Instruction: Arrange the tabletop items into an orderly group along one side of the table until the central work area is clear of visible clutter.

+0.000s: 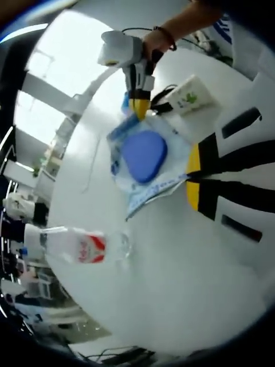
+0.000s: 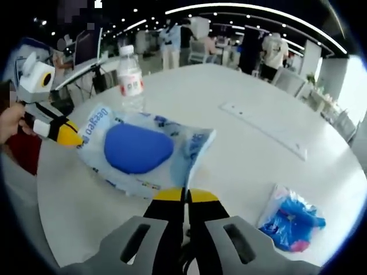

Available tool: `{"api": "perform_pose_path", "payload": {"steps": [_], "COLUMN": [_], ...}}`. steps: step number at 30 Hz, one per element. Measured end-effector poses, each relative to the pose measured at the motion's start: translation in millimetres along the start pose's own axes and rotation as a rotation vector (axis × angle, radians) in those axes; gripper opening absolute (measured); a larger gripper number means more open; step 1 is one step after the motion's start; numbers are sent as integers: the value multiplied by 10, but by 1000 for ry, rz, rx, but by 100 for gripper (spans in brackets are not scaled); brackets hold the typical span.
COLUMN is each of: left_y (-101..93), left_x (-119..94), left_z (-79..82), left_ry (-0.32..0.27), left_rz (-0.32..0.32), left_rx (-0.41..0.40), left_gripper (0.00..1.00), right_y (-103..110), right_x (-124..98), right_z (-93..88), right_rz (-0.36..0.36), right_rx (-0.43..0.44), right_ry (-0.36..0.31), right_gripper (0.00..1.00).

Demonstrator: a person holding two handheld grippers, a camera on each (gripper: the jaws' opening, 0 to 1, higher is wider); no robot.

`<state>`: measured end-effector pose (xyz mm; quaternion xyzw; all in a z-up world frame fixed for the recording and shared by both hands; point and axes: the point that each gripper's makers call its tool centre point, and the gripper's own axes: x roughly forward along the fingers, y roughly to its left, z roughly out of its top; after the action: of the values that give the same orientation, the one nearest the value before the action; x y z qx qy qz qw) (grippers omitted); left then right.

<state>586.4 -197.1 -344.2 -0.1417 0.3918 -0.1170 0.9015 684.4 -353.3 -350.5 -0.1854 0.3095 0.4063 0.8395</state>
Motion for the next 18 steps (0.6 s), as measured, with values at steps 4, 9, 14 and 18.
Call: {"api": "perform_pose_path", "payload": {"steps": [4,9,14,18], "left_y": [-34,-82,-140,-166], "left_x": [42,121,217,326], "left_z": [77,224,398,526], "left_ry": [6,13,10,0], "left_rz": [-12,-6,-23,-21], "left_rx": [14,52,84,98], "left_gripper": [0,0,0,0], "right_y": [-65,-173,-314,-406], "right_x": [-70,-146,-204,-240], "right_z": [13,31,34,6], "right_rz": [-13,-27,-55,-68], "right_rx": [34,115,155,209], "right_ry": [-13,-41,-55,-66], "right_gripper": [2,2,2,2]}}
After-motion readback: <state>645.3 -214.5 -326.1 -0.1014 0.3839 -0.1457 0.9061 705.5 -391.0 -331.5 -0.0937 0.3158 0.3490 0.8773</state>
